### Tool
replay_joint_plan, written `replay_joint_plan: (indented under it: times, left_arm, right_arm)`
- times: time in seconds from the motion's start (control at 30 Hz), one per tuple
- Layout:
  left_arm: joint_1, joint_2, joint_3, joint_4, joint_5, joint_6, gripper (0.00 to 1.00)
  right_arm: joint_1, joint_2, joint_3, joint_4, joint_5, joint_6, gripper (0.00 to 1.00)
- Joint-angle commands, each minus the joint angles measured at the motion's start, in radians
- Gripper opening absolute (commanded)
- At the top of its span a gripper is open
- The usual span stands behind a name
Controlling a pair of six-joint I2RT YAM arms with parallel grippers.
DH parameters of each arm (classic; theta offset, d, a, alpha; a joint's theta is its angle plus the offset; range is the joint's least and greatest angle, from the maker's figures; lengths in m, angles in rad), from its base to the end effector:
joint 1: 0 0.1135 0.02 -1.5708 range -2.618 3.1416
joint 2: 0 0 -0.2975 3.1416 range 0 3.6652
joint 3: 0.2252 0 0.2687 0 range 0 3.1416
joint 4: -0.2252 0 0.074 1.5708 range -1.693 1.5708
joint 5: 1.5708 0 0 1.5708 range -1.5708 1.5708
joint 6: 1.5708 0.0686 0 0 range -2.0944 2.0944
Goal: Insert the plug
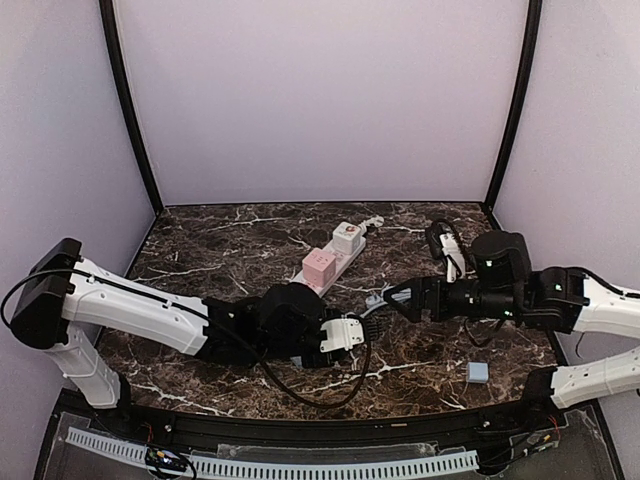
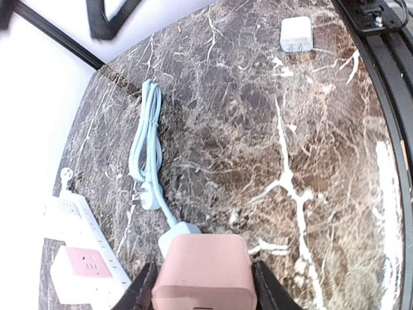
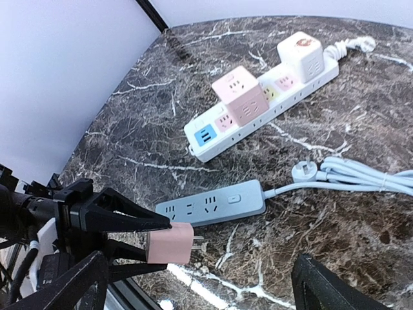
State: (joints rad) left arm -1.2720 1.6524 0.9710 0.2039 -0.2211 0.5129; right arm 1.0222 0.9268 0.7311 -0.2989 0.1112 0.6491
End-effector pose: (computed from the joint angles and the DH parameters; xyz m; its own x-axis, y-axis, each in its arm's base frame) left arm 0.1353 -0.3880 0.2269 0.3115 0.6150 -0.7244 0.8289 0.1969 0.5236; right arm 0.1291 0.1966 0.2918 -0.6790 0.0410 -0.7330 -0.4853 0.7241 0.4901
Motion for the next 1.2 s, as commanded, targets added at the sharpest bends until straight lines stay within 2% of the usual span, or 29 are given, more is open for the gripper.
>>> replay_joint_plan:
  times: [0.0, 0.27, 0.37, 0.47, 0.57, 0.67, 0.93, 1.03, 1.17]
  left_arm:
    - [0.029, -0.076, -0.030, -0.057, 0.042, 0.119, 0.01]
    - [0.081, -0.144, -0.048, -0.096, 0.136, 0.283, 0.01]
    - [0.100, -0.171, -0.061, -0.202, 0.250, 0.526, 0.01]
    - [0.113, -0.208, -0.063, -0.302, 0.289, 0.589, 0.01]
    - [0.152, -0.221, 0.030, -0.459, 0.403, 0.624, 0.01]
    - [0.172, -0.214, 0.066, -0.560, 0.422, 0.682, 0.01]
    - [0.224, -0.177, 0.114, -0.649, 0.441, 0.836, 0.01]
    - [0.253, -0.145, 0.181, -0.765, 0.476, 0.891, 0.01]
    - [0.269, -0.072, 0.288, -0.916, 0.452, 0.914, 0.01]
  right_arm:
    - [0.007, -0.066, -0.011, -0.013, 0.120, -0.070, 0.98]
    - [0.007, -0.150, -0.103, 0.012, 0.171, -0.105, 0.98]
    - [0.006, -0.195, -0.131, 0.021, 0.169, -0.107, 0.98]
    - [0.006, -0.249, -0.165, 0.040, 0.165, -0.107, 0.98]
    - [0.007, -0.288, -0.194, 0.064, 0.163, -0.110, 0.98]
    - [0.006, -0.311, -0.214, 0.072, 0.168, -0.116, 0.98]
    - [0.007, -0.329, -0.245, 0.085, 0.173, -0.129, 0.98]
    - [0.007, -0.330, -0.253, 0.091, 0.169, -0.136, 0.98]
    - [0.007, -0.338, -0.266, 0.101, 0.169, -0.144, 0.98]
